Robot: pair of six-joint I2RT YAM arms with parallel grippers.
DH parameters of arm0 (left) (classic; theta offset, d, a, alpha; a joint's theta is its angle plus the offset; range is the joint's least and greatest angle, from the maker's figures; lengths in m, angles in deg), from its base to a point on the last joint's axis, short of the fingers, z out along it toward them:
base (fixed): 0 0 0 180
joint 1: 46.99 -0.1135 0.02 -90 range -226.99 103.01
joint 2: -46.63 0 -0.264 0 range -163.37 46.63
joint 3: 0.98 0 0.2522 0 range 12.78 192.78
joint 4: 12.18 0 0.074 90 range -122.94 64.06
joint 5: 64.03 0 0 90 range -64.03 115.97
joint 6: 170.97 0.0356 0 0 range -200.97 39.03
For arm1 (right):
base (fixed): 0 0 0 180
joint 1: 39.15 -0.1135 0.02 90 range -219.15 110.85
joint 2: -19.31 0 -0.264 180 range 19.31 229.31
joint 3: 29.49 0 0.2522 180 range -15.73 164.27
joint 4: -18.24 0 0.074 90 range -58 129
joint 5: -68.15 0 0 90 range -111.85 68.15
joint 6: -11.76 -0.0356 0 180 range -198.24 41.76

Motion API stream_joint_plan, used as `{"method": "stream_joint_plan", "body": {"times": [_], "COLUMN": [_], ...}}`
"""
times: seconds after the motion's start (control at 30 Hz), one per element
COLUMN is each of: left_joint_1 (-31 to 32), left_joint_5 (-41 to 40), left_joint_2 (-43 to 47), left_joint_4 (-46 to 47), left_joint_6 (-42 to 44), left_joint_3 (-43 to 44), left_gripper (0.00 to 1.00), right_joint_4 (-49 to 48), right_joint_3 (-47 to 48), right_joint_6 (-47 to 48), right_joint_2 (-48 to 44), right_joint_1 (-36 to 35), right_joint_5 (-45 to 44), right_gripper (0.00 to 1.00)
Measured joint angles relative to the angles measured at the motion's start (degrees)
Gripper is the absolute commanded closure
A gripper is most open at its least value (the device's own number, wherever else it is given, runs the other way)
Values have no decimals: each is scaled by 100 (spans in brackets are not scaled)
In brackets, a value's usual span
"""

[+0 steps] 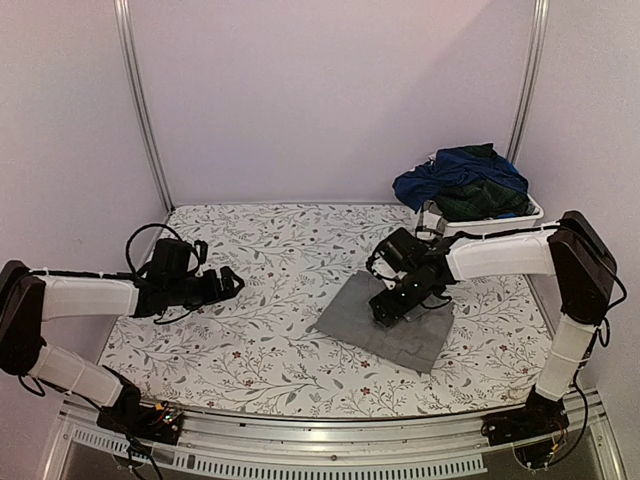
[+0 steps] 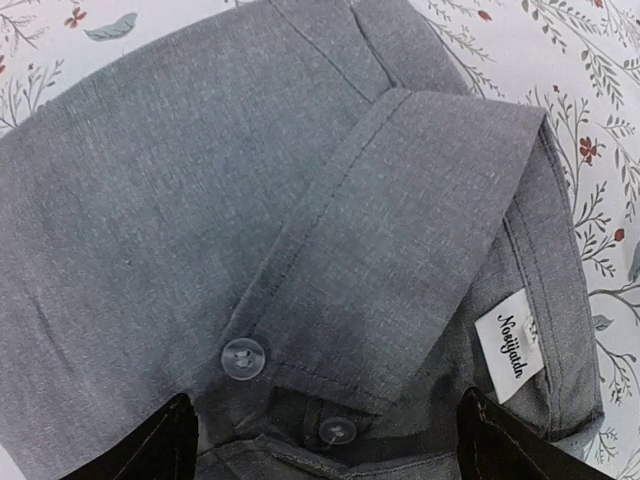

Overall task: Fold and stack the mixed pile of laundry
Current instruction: Move the square-folded shirt to the center of the board.

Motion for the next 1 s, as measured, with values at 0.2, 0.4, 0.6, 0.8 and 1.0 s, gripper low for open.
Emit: {"method": "stream_joint_plan", "body": {"times": [0.2, 0.4, 0.6, 0.8, 1.0], "left_joint_1": [-9, -26, -70, -116, -146], "left_joint_5": [52, 173, 240, 319, 407], "left_joint_2": [-17, -162, -173, -186, -278], "left_joint_4": [120, 216, 271, 339, 422], "left_joint_6": [66, 66, 103, 103, 105], "left_joint_3": [92, 120, 133, 140, 140], "left_gripper": [0, 0, 0, 0, 0], "right_joint_4": [367, 37, -605, -1010, -72], "right_joint_3": [879, 1154, -214, -1635, -2253], "right_joint_6": [-610, -1447, -2315, -2933, -3165], "right_joint_2": [-79, 262, 9, -1073, -2151], "right_joint_1": [-505, -1207, -1143, -929, -487], "right_joint_5": [313, 1252, 1862, 2109, 1871], "right_gripper": [15, 21, 20, 17, 17]}}
